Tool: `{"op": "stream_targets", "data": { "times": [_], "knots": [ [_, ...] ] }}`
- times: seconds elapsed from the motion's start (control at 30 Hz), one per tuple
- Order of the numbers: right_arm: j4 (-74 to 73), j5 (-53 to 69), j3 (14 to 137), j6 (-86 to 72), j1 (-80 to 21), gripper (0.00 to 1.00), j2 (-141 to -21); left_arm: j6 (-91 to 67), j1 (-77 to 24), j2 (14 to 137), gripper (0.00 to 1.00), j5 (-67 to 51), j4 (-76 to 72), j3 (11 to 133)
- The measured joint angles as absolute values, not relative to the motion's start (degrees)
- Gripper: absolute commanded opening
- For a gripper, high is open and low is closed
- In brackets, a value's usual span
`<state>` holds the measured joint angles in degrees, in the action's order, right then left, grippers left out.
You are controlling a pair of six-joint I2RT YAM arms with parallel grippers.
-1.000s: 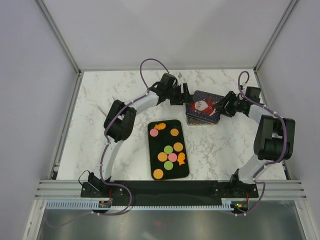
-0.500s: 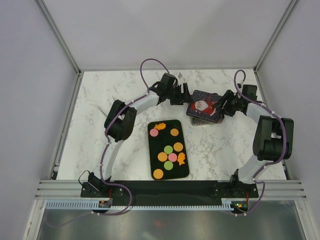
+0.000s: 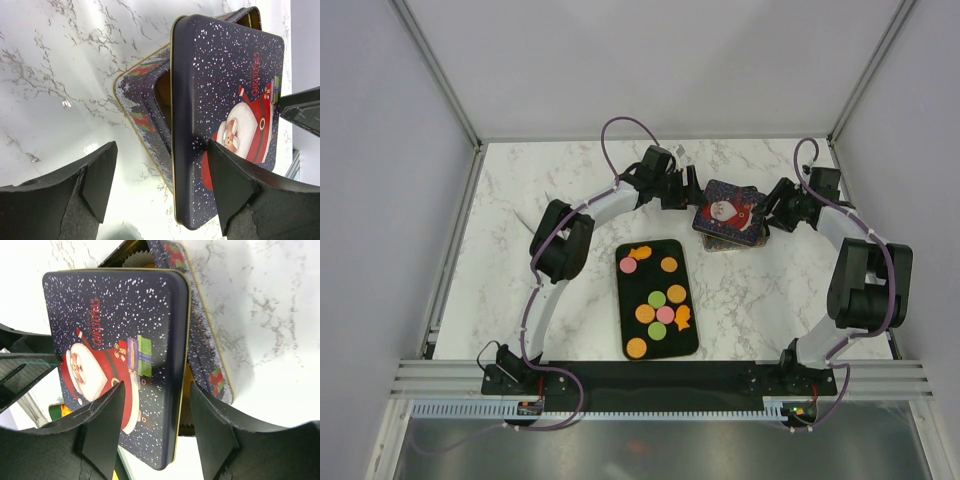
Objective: Pack the cookies
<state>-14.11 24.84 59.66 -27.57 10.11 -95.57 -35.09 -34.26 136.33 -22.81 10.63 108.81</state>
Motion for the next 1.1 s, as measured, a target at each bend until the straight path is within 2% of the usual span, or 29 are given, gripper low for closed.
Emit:
{"op": "stream_targets", "data": {
  "times": [0.27,1.1],
  "knots": [
    [-14.22,22.55,59.70,-26.30,10.52,0.78,-93.69,-35.11,-34.26,136.33,0.79,-22.81,10.63,108.81],
    [-3.57,15.68,55.66,-30.11,4.32,0.80,-94.78,-36.60,-34.11,136.33,0.79,-20.82,10.87,109.10]
  ]
}}
